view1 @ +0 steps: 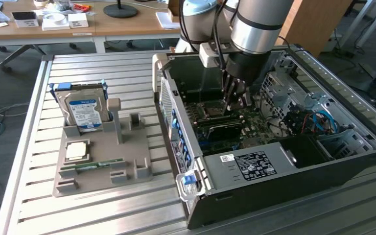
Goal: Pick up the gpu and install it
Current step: 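Press down on the gpu until it lock into place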
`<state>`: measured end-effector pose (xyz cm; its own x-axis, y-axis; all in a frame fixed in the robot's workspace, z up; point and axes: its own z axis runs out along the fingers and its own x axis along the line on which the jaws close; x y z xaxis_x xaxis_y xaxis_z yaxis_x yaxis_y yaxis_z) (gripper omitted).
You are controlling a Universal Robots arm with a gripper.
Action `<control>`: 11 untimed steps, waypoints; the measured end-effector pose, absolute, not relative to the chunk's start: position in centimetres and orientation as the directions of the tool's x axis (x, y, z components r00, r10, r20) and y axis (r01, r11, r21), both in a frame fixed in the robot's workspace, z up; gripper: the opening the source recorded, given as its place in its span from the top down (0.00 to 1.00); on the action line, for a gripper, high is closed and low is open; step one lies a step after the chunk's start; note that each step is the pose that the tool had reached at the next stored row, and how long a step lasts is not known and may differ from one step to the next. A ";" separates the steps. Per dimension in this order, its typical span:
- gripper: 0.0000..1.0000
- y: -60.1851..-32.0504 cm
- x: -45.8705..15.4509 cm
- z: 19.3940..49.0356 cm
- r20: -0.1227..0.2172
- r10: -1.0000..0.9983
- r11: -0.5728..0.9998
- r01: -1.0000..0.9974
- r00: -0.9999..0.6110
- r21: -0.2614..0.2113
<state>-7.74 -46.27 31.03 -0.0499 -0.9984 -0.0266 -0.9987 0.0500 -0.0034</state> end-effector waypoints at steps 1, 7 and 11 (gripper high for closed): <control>0.89 -46.3 -7.7 31.0 -0.027 -0.998 0.050 -0.999 -0.050 -0.003; 0.89 -46.3 -7.3 30.9 -0.027 -0.998 0.050 -0.999 -0.050 -0.003; 0.89 -46.3 -7.3 30.8 -0.027 -0.998 0.050 -0.999 -0.050 -0.003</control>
